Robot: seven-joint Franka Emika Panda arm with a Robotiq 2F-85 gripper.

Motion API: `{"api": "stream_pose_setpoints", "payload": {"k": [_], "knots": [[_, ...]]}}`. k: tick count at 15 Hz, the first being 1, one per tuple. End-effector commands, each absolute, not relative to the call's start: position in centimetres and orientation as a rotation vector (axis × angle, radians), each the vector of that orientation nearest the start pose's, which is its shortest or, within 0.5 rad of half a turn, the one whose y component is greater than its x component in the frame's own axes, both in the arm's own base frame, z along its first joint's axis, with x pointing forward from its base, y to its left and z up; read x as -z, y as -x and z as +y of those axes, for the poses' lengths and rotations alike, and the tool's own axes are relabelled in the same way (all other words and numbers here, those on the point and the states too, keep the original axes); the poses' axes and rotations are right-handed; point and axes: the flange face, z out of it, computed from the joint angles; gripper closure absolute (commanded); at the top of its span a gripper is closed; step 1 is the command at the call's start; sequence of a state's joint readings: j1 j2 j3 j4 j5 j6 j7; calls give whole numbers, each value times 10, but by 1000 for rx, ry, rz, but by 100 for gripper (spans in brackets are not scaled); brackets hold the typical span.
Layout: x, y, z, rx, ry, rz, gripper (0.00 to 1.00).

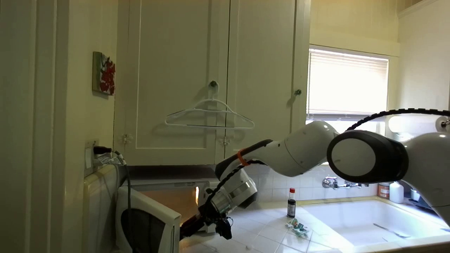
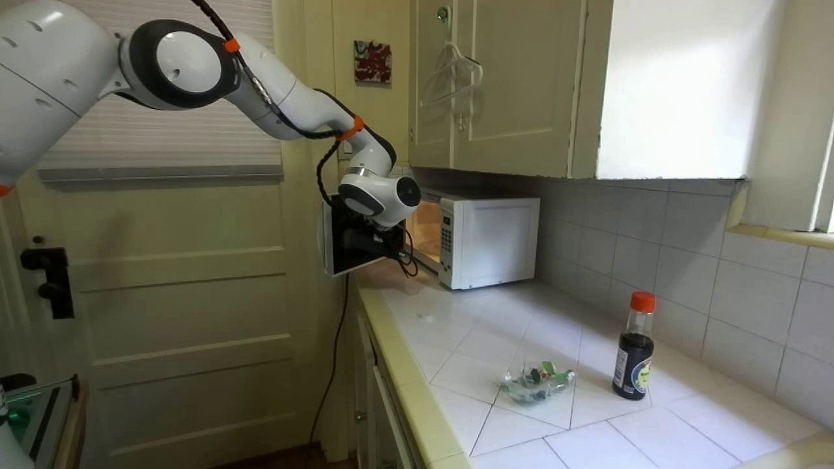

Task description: Open the microwave door.

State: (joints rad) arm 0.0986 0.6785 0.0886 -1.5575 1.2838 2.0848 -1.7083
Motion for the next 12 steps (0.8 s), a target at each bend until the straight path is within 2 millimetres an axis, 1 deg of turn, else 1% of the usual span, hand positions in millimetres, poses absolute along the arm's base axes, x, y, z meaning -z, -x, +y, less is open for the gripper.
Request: {"api": "stream_pose_setpoints", "payload": {"k": [1,5,7,8,10,12], "knots": [[-274,-703,197,684,1768,-1181,0],[-284,-716,228,613,1687,-1262,0],[-286,-721,237,590,1669,-1275,0],[-287,-724,238,581,1669,-1268,0],[-285,-729,230,573,1777,-1217,0],[-279,-728,211,566,1871,-1167,0]]}}
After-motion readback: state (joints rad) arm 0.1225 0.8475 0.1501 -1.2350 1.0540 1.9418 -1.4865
